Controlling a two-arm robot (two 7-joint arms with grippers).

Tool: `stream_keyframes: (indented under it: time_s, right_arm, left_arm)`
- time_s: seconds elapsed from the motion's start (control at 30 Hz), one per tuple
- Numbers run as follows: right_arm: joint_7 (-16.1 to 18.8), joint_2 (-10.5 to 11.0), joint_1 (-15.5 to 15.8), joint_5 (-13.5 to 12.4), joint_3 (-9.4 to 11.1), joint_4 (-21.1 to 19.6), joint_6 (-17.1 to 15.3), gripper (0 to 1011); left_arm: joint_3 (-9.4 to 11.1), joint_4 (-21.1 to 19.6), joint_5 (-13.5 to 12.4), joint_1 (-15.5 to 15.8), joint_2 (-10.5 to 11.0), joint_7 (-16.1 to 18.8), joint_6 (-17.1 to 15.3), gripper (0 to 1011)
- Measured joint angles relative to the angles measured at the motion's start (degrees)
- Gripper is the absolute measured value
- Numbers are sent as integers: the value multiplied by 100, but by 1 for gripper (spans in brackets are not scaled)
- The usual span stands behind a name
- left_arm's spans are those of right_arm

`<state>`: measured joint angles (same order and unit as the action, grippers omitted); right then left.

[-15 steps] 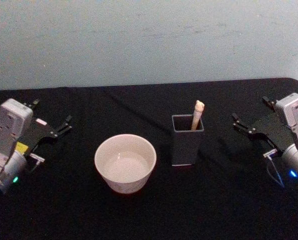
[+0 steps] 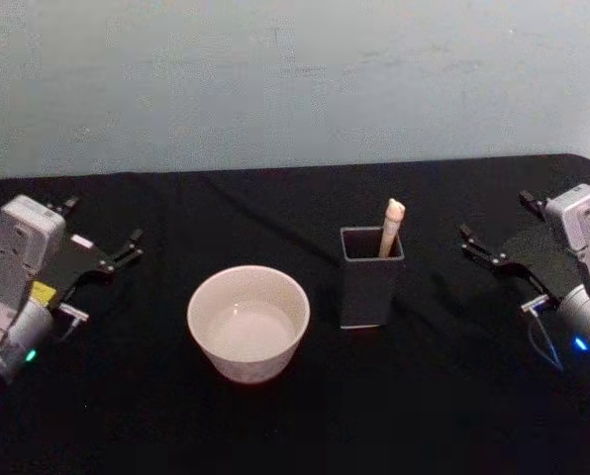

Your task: Pick up the stirring spoon with one hand, stir inside the cup, then place it back in its original position.

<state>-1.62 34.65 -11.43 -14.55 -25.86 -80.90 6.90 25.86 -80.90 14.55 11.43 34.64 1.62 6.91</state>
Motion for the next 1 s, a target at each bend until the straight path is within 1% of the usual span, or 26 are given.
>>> stream_keyframes:
  time_s: [1.0]
  right_arm:
    - [0, 0, 0, 0, 0, 0, 0, 1002]
  left_arm:
    - [0, 0, 0, 0, 0, 0, 0, 1001]
